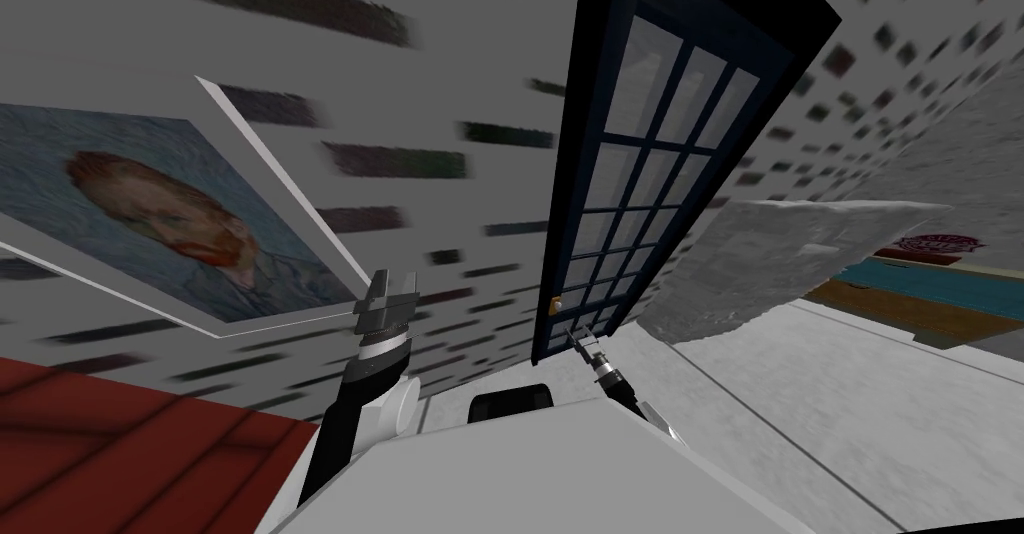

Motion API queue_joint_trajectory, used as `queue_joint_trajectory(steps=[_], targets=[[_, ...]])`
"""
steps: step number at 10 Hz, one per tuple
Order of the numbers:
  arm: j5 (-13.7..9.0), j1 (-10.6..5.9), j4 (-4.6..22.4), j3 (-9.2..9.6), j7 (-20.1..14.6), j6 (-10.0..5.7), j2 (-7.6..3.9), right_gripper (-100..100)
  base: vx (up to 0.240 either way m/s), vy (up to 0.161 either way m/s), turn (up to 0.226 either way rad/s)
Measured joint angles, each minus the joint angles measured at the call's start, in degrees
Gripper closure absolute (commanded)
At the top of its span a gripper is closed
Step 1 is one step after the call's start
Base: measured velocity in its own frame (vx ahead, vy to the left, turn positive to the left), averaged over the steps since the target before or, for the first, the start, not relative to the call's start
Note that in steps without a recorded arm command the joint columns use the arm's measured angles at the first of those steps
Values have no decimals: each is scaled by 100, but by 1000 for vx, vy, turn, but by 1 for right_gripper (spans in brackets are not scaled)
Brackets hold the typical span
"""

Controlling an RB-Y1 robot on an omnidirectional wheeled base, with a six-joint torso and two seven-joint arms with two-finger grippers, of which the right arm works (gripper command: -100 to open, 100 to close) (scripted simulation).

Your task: Pull the door open

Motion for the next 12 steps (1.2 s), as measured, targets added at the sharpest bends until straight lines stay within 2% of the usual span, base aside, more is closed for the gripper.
queue_joint_trajectory(steps=[2,3,7,8,9,10,12], targets=[[50,49,21,-27,146,-80,-28,-100,33,2,-22],[47,-4,67,-26,164,-68,-13,-100,154,-5,-15],[53,-112,-17,-4,221,128,79,-100,202,18,17],[49,-190,55,-4,255,148,102,-100,183,15,36],[54,-196,23,5,269,192,125,-100,32,-3,-15],[58,-179,19,11,266,188,129,100,-54,-17,28],[58,-194,19,13,269,180,130,100,-11,3,0]])
